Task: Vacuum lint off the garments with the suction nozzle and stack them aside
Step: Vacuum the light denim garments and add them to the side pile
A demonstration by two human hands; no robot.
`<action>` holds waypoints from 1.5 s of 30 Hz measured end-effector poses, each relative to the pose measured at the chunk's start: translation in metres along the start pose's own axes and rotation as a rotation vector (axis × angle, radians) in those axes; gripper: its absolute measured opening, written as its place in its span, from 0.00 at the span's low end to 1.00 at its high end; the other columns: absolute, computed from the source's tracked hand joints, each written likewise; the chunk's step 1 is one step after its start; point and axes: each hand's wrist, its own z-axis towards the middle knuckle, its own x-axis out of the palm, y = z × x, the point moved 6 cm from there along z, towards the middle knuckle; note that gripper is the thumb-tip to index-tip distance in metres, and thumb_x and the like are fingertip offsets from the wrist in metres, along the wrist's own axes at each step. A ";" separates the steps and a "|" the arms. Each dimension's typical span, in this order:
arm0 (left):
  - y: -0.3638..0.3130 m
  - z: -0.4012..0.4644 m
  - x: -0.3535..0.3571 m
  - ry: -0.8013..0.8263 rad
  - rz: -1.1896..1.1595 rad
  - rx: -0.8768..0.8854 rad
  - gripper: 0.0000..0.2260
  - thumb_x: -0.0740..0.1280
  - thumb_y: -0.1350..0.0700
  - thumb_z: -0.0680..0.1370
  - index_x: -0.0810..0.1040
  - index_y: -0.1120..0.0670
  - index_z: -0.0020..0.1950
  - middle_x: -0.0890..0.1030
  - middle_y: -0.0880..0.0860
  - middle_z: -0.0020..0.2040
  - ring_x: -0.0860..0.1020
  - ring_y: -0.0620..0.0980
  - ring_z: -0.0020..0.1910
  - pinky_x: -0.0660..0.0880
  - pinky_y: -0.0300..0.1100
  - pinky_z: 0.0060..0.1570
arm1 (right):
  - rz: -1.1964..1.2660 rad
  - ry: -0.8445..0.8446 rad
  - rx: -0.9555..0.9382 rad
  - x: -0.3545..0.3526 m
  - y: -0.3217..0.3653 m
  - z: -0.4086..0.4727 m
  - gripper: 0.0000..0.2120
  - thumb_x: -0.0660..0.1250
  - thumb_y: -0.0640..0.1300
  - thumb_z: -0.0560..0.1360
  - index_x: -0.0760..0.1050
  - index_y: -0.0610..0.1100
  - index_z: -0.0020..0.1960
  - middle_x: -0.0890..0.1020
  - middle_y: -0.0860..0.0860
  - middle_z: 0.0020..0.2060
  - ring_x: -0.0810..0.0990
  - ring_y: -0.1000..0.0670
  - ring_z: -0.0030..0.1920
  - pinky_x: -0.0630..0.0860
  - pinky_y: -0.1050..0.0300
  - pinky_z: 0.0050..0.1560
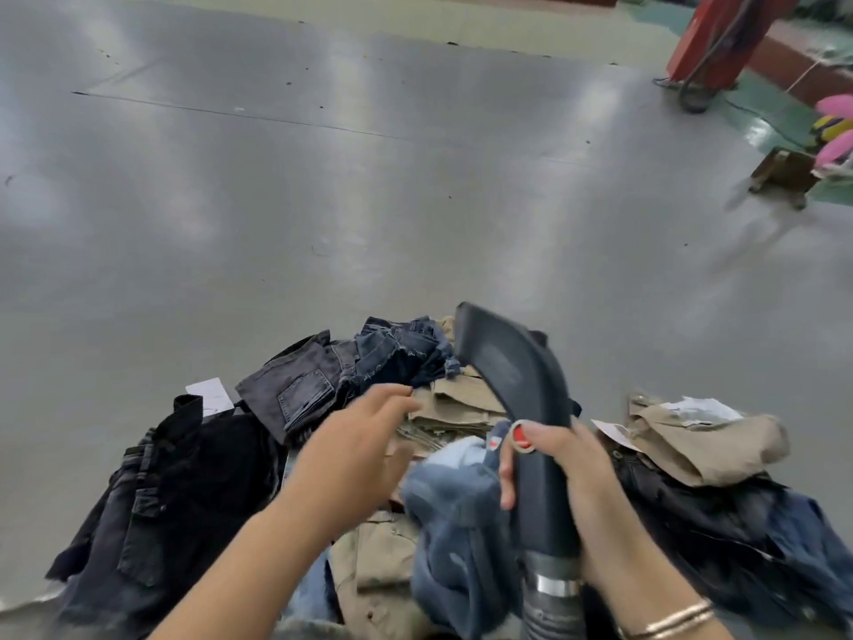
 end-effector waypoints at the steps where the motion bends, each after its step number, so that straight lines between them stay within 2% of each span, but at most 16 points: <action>1: -0.012 0.003 0.007 0.034 -0.039 0.112 0.20 0.66 0.52 0.77 0.70 0.47 0.69 0.68 0.42 0.70 0.73 0.42 0.59 0.68 0.34 0.59 | -0.027 0.023 0.005 0.006 -0.004 0.000 0.20 0.70 0.49 0.63 0.72 0.33 0.42 0.77 0.39 0.29 0.74 0.45 0.24 0.73 0.59 0.26; 3: -0.030 0.006 0.021 0.159 -0.168 0.217 0.23 0.67 0.58 0.74 0.70 0.51 0.68 0.71 0.46 0.68 0.71 0.46 0.64 0.67 0.39 0.65 | -0.056 0.103 0.032 0.019 -0.011 -0.002 0.16 0.70 0.50 0.63 0.74 0.37 0.40 0.77 0.39 0.30 0.74 0.45 0.24 0.73 0.57 0.27; 6: -0.045 0.003 0.029 0.331 -0.353 0.195 0.18 0.60 0.62 0.68 0.73 0.48 0.55 0.76 0.49 0.54 0.73 0.52 0.58 0.66 0.50 0.65 | -0.082 0.186 0.037 0.028 -0.011 -0.008 0.09 0.69 0.50 0.65 0.76 0.44 0.35 0.78 0.40 0.30 0.74 0.44 0.24 0.74 0.57 0.29; 10: -0.033 0.004 0.022 0.329 -0.157 0.076 0.16 0.55 0.52 0.71 0.70 0.44 0.57 0.81 0.50 0.50 0.76 0.53 0.50 0.71 0.46 0.50 | -0.010 0.017 0.120 0.004 -0.004 -0.004 0.14 0.71 0.45 0.63 0.73 0.37 0.43 0.77 0.38 0.30 0.75 0.44 0.26 0.77 0.52 0.28; 11: -0.027 0.005 0.017 0.329 -0.143 0.047 0.12 0.55 0.50 0.72 0.73 0.44 0.53 0.81 0.47 0.45 0.76 0.51 0.47 0.71 0.44 0.45 | -0.016 -0.041 0.148 -0.005 -0.003 -0.003 0.17 0.72 0.43 0.62 0.72 0.36 0.45 0.76 0.39 0.30 0.75 0.44 0.27 0.79 0.50 0.31; 14: 0.000 0.001 0.002 0.472 -0.231 -0.136 0.09 0.59 0.48 0.70 0.70 0.51 0.34 0.71 0.46 0.30 0.67 0.46 0.32 0.67 0.44 0.35 | -0.040 -0.192 0.171 -0.029 0.002 -0.004 0.21 0.72 0.46 0.59 0.72 0.37 0.47 0.77 0.41 0.30 0.76 0.44 0.27 0.81 0.49 0.38; 16: 0.018 -0.005 -0.005 0.556 -0.169 -0.252 0.15 0.61 0.46 0.71 0.63 0.52 0.30 0.65 0.47 0.27 0.61 0.46 0.29 0.61 0.43 0.31 | -0.048 -0.233 0.160 -0.036 0.005 -0.008 0.21 0.71 0.48 0.59 0.72 0.37 0.47 0.77 0.41 0.29 0.77 0.43 0.28 0.81 0.47 0.38; 18: 0.029 -0.006 -0.009 0.522 -0.042 -0.331 0.18 0.62 0.47 0.74 0.59 0.52 0.30 0.63 0.48 0.27 0.60 0.47 0.28 0.58 0.43 0.31 | -0.057 -0.207 0.168 -0.033 0.001 -0.012 0.22 0.72 0.48 0.59 0.72 0.37 0.48 0.77 0.41 0.29 0.78 0.42 0.28 0.83 0.43 0.39; 21: 0.033 -0.010 -0.004 0.529 -0.071 -0.473 0.18 0.60 0.47 0.77 0.62 0.51 0.29 0.69 0.49 0.29 0.66 0.48 0.30 0.62 0.43 0.33 | -0.068 -0.094 0.230 -0.013 -0.015 -0.016 0.21 0.75 0.44 0.62 0.73 0.43 0.52 0.78 0.42 0.30 0.78 0.42 0.28 0.82 0.41 0.39; 24: 0.027 -0.025 0.006 0.684 -0.720 -0.769 0.09 0.69 0.48 0.73 0.81 0.53 0.40 0.83 0.59 0.44 0.78 0.50 0.38 0.73 0.39 0.42 | -0.091 -0.025 0.259 0.009 -0.028 -0.015 0.11 0.71 0.45 0.64 0.76 0.46 0.46 0.78 0.41 0.29 0.77 0.43 0.27 0.79 0.33 0.47; 27: 0.024 -0.023 0.009 0.610 -1.260 -0.774 0.19 0.74 0.48 0.60 0.85 0.60 0.44 0.85 0.60 0.45 0.83 0.56 0.40 0.80 0.44 0.43 | -0.121 -0.041 0.249 0.015 -0.028 -0.010 0.04 0.68 0.43 0.72 0.74 0.44 0.45 0.78 0.40 0.29 0.77 0.43 0.27 0.79 0.48 0.31; 29: 0.020 -0.016 0.005 0.525 -1.439 -0.701 0.19 0.72 0.46 0.62 0.86 0.58 0.46 0.85 0.59 0.48 0.84 0.56 0.45 0.81 0.46 0.46 | -0.117 -0.113 0.197 0.008 -0.020 -0.007 0.05 0.68 0.41 0.73 0.72 0.42 0.45 0.77 0.41 0.29 0.77 0.44 0.26 0.74 0.56 0.26; 34: 0.012 -0.009 0.008 0.386 -1.688 -0.620 0.20 0.61 0.43 0.74 0.83 0.54 0.56 0.83 0.57 0.53 0.82 0.57 0.52 0.79 0.52 0.46 | -0.161 -0.267 0.076 -0.020 0.003 -0.015 0.05 0.67 0.40 0.74 0.73 0.40 0.47 0.78 0.40 0.29 0.77 0.43 0.25 0.75 0.57 0.24; 39: 0.001 -0.002 0.013 0.291 -1.958 -0.550 0.24 0.57 0.44 0.78 0.78 0.58 0.65 0.77 0.60 0.65 0.76 0.60 0.64 0.77 0.56 0.55 | -0.243 -0.193 0.083 -0.022 0.007 -0.029 0.07 0.71 0.40 0.70 0.74 0.42 0.45 0.78 0.39 0.26 0.77 0.40 0.23 0.74 0.56 0.24; 43: 0.007 0.008 0.009 0.212 -2.018 -0.527 0.24 0.55 0.44 0.79 0.79 0.58 0.63 0.77 0.60 0.65 0.77 0.59 0.63 0.77 0.55 0.56 | -0.335 -0.010 0.119 -0.007 0.002 -0.039 0.14 0.71 0.50 0.58 0.77 0.59 0.44 0.81 0.43 0.29 0.81 0.43 0.27 0.76 0.57 0.28; 45: 0.008 0.010 0.010 0.198 -2.007 -0.534 0.24 0.56 0.44 0.79 0.79 0.58 0.63 0.77 0.60 0.65 0.77 0.59 0.62 0.78 0.54 0.54 | -0.440 0.064 0.074 -0.001 -0.004 -0.041 0.20 0.69 0.48 0.61 0.75 0.66 0.50 0.85 0.56 0.39 0.84 0.56 0.38 0.76 0.68 0.35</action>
